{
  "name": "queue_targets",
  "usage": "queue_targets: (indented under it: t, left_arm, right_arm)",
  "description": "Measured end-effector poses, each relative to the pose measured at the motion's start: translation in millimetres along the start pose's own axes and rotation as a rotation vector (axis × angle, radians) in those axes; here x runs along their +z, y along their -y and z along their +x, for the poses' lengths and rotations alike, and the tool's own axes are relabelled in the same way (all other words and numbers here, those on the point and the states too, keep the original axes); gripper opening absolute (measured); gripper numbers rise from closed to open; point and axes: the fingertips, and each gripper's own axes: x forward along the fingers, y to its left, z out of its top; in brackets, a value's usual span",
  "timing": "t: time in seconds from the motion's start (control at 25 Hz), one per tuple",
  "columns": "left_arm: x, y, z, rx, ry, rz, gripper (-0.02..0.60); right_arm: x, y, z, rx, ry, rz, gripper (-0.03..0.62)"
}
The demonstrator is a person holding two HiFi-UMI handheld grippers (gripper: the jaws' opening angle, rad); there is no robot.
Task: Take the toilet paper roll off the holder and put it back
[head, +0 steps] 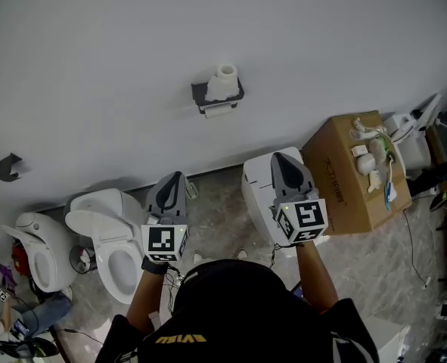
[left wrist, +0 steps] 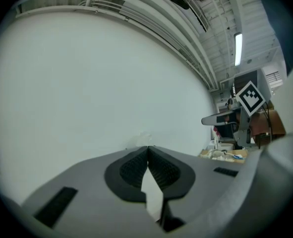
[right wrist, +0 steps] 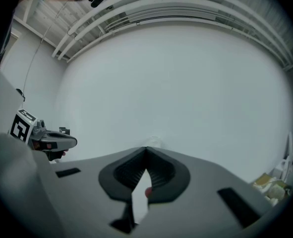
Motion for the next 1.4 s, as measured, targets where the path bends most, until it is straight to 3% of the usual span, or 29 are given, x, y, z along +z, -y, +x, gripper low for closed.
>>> queue_targets:
  t: [1.4]
  left_arm:
    - [1, 5, -3, -0.023, -0.002, 0.009, 0.011]
  right_arm:
    - [-5, -11, -4, 0.058, -0.039, 0.016, -0.008]
